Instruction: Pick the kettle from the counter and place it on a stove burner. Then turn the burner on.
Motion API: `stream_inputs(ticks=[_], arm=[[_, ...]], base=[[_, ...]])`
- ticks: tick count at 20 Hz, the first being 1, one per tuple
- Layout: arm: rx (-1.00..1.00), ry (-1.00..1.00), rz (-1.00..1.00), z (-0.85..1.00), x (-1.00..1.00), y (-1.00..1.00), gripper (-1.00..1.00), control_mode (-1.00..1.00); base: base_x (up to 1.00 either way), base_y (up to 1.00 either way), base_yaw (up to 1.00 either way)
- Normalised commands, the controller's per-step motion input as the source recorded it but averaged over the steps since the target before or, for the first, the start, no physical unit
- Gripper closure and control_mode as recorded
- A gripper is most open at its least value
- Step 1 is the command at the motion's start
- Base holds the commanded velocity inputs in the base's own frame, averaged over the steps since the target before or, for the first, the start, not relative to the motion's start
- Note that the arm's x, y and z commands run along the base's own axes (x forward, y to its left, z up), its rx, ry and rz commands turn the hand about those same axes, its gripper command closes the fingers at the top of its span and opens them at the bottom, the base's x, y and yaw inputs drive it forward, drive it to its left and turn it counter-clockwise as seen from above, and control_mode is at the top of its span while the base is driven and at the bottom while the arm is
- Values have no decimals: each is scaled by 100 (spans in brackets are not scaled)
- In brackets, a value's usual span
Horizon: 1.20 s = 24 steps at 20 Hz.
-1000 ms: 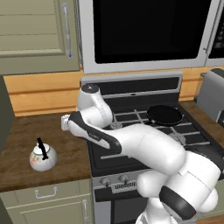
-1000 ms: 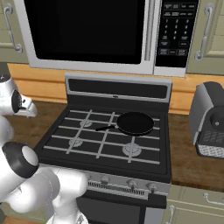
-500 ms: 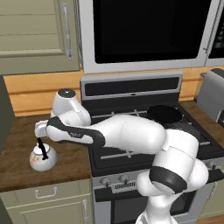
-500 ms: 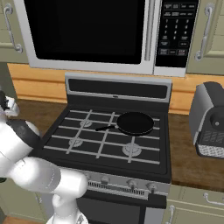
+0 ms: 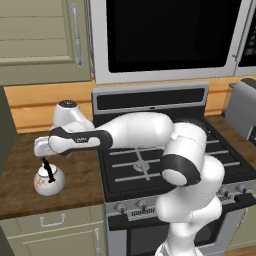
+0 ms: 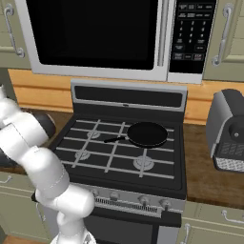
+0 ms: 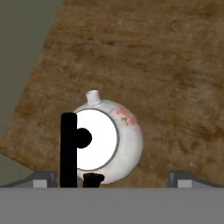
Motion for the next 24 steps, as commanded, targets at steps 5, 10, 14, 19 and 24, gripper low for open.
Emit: stream_inputs(ticks=[5,10,14,19,24], arm=[[-7,23,0,-7,0,43,-100,-100],[-8,7,0,0,0,26,-100,-100],[-11,10,0,-12,0,30,-100,-100],[-14,2,0,-1,-9,11,-100,-100],[-11,0,-2,0,-18,-4,-100,-100]], base=[[0,0,0],[0,0,0],[0,0,0],[0,0,0],[0,0,0]])
